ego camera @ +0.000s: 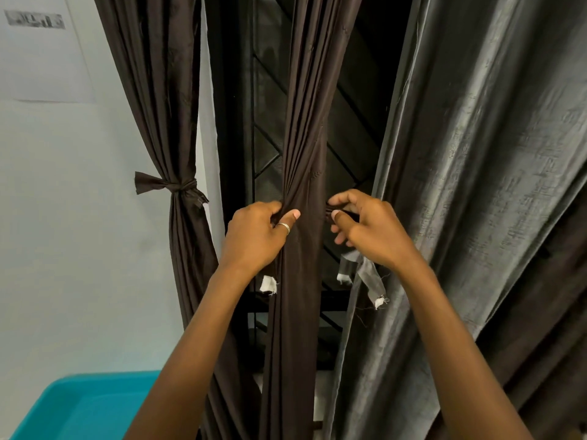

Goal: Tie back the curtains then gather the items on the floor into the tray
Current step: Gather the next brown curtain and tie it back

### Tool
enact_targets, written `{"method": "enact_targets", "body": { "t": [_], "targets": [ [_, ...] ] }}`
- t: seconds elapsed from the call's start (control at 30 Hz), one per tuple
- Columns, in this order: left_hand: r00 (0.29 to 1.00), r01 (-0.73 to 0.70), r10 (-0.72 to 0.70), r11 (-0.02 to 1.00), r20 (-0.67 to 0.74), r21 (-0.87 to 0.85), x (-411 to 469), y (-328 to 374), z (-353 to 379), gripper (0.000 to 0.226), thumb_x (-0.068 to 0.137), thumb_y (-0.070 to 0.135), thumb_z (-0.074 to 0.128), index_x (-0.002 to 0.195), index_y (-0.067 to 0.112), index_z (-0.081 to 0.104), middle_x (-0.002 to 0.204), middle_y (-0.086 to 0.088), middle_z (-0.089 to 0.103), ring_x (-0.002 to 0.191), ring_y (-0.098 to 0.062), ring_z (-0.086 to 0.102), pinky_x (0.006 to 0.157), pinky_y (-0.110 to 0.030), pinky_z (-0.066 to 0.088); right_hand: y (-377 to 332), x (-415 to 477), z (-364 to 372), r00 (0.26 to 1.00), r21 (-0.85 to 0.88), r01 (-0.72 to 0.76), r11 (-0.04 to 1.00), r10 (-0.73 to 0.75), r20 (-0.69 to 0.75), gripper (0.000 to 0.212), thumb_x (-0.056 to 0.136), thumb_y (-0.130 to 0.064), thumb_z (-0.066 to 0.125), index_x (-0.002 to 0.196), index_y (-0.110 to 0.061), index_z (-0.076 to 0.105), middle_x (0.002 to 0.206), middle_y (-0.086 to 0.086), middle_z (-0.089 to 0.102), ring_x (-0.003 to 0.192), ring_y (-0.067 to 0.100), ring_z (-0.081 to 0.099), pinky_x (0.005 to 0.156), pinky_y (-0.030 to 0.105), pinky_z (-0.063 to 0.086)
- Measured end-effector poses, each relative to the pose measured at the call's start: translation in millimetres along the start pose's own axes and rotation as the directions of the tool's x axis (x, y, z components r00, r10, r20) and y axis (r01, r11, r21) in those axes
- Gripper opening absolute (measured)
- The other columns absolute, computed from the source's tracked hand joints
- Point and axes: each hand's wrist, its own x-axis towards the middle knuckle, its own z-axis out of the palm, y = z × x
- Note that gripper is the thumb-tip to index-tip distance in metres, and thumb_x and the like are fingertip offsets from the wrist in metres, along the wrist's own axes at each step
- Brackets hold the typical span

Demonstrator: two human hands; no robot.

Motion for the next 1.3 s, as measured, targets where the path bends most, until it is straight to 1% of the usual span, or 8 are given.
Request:
{"method": "enact_targets", "body": {
  "t": [0.2, 0.3, 0.5, 0.6, 0.7, 0.9, 1.1, 1.3],
  "targets": [
    [0.990, 0.128, -0.129, 0.992, -0.059, -0.017, 3.9, 10.0, -3.5, 0.031, 0.089, 0.050, 0.071, 0.098, 0.021, 0.073, 0.060, 0.013, 0.054, 0.061, -0.003, 0.054, 0.057, -0.013, 0.031, -11.9, -26.8, 34.1, 0.991, 0.351, -0.058, 0.935, 0.097, -0.093, 0.016, 0.103, -0.012, 0.052, 0.105, -0.023, 0.063, 0.090, 0.004, 0.072, 0.074, 0.017, 0.075, 0.064, 0.033, 0.060],
    [0.985, 0.161, -0.162, 0.987, -0.063, -0.024, 8.1, 9.2, -7.6, 0.035, 0.087, 0.048, 0.073, 0.107, 0.019, 0.076, 0.066, 0.011, 0.063, 0.074, -0.011, 0.063, 0.064, -0.020, 0.043, -14.2, -29.6, 49.7, 0.990, 0.455, -0.109, 0.884, 0.136, -0.026, 0.017, 0.101, -0.013, 0.057, 0.110, -0.025, 0.066, 0.099, 0.000, 0.073, 0.083, 0.017, 0.075, 0.069, 0.035, 0.061],
    [0.977, 0.214, -0.213, 0.977, 0.011, -0.006, 12.4, 13.9, -12.3, 0.029, 0.086, 0.043, 0.074, 0.076, 0.017, 0.069, 0.065, 0.003, 0.067, 0.068, -0.015, 0.066, 0.060, -0.027, 0.047, -19.9, -33.2, 71.0, 0.994, 0.283, -0.096, 0.954, 0.108, -0.029, 0.063, 0.080, -0.035, 0.085, 0.133, -0.032, 0.052, 0.117, -0.016, 0.067, 0.106, -0.008, 0.062, 0.083, 0.007, 0.050],
    [0.972, 0.219, -0.217, 0.976, 0.085, -0.016, 11.1, 17.6, -18.8, 0.029, 0.088, 0.043, 0.072, 0.081, 0.015, 0.070, 0.074, -0.002, 0.074, 0.072, -0.017, 0.071, 0.074, -0.035, 0.057, -18.4, -32.5, 77.6, 0.993, 0.249, -0.062, 0.967, 0.085, -0.083, 0.064, 0.081, -0.021, 0.084, 0.135, -0.030, 0.050, 0.126, -0.012, 0.066, 0.116, 0.000, 0.061, 0.097, 0.019, 0.052],
    [0.977, 0.199, -0.205, 0.974, 0.052, 0.112, -1.0, 22.9, -27.2, 0.039, 0.090, 0.051, 0.068, 0.120, 0.027, 0.068, 0.111, 0.008, 0.073, 0.101, -0.013, 0.069, 0.082, -0.026, 0.049, -19.2, -32.9, 77.8, 0.995, 0.234, -0.042, 0.971, 0.063, -0.081, 0.062, 0.082, -0.018, 0.083, 0.134, -0.031, 0.051, 0.120, -0.015, 0.067, 0.108, -0.004, 0.062, 0.087, 0.008, 0.049],
    [0.983, 0.172, -0.156, 0.970, -0.099, 0.171, -35.3, 48.3, -28.8, 0.023, 0.091, 0.059, 0.060, 0.092, 0.038, 0.068, 0.077, 0.018, 0.064, 0.076, -0.003, 0.062, 0.060, -0.024, 0.047, -22.1, -32.1, 82.6, 0.997, 0.220, -0.009, 0.976, 0.026, -0.076, 0.066, 0.089, -0.025, 0.076, 0.146, -0.025, 0.045, 0.114, -0.009, 0.070, 0.086, -0.001, 0.066, 0.077, 0.019, 0.056],
    [0.974, 0.209, -0.225, 0.946, 0.036, 0.248, -30.3, 50.2, -23.0, 0.037, 0.093, 0.063, 0.054, 0.114, 0.035, 0.068, 0.097, 0.014, 0.072, 0.094, -0.012, 0.068, 0.070, -0.028, 0.053, -20.2, -30.7, 79.2, 1.000, 0.207, -0.002, 0.978, 0.003, -0.004, 0.077, 0.090, -0.022, 0.072, 0.156, -0.025, 0.033, 0.131, -0.004, 0.066, 0.114, 0.011, 0.065, 0.095, 0.034, 0.057],
    [0.975, 0.203, -0.223, 0.908, 0.013, 0.367, -29.3, 57.8, -18.1, 0.038, 0.092, 0.053, 0.062, 0.122, 0.029, 0.063, 0.108, 0.007, 0.070, 0.101, -0.019, 0.068, 0.077, -0.035, 0.052, -12.7, -27.7, 79.7, 0.999, 0.207, 0.017, 0.978, -0.024, 0.030, 0.080, 0.088, -0.010, 0.071, 0.157, -0.024, 0.032, 0.096, -0.010, 0.066, 0.093, 0.010, 0.065, 0.087, 0.031, 0.056]
  ]
}}
